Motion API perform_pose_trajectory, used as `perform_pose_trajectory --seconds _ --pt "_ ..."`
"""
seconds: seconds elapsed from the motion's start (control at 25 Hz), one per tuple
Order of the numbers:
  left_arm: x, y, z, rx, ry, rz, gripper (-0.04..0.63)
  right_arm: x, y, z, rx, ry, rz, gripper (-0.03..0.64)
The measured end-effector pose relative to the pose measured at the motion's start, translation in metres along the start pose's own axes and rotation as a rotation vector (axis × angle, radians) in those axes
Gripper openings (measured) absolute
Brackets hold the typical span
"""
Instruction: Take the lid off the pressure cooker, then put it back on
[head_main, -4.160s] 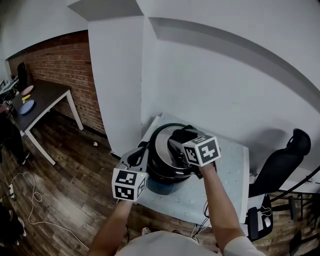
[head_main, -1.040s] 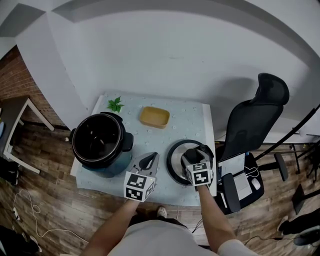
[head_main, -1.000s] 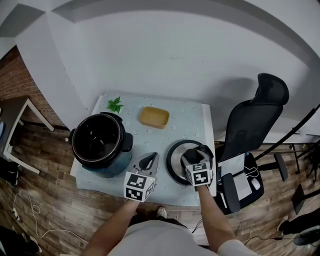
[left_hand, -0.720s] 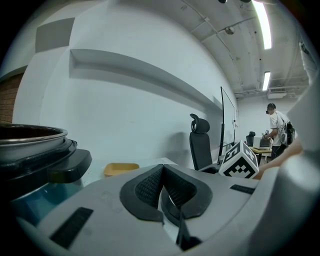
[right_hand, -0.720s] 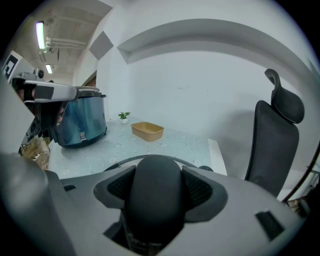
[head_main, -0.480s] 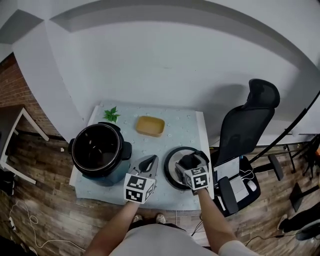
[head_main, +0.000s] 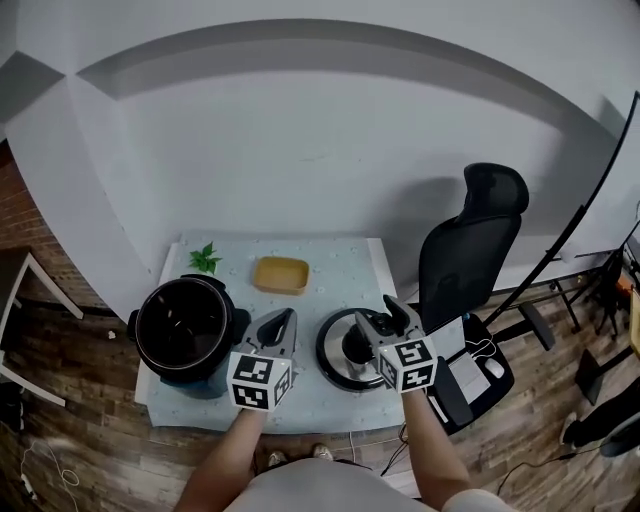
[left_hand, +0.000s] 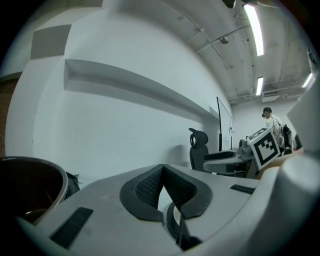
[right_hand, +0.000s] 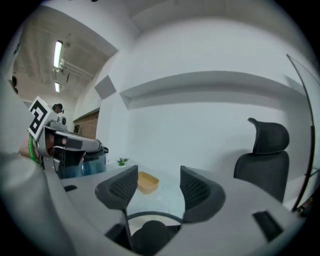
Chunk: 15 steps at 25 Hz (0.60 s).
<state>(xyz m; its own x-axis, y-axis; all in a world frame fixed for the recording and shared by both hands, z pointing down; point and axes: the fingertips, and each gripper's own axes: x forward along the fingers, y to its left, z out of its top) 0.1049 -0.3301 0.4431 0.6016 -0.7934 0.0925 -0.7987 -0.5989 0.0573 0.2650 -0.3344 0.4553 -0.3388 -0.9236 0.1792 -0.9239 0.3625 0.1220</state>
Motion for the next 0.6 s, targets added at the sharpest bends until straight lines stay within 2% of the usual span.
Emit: perform_pose_trajectory --seconds 0.16,0.44,0.6 --pt "-0.001 0.005 0.011 -0.006 -0.018 0.003 0.013 -0.018 -0.002 0.030 -0.030 -0.089 -0.041 0.163" --pt "-0.001 0.003 0.025 -0.007 -0.043 -0.007 0.013 -0.033 -0.006 0.046 0.001 -0.141 -0.066 0.002" --pt "-0.003 0.003 0.030 -0.009 -0.049 -0.009 0.014 -0.035 -0.003 0.046 0.015 -0.144 -0.062 0.002"
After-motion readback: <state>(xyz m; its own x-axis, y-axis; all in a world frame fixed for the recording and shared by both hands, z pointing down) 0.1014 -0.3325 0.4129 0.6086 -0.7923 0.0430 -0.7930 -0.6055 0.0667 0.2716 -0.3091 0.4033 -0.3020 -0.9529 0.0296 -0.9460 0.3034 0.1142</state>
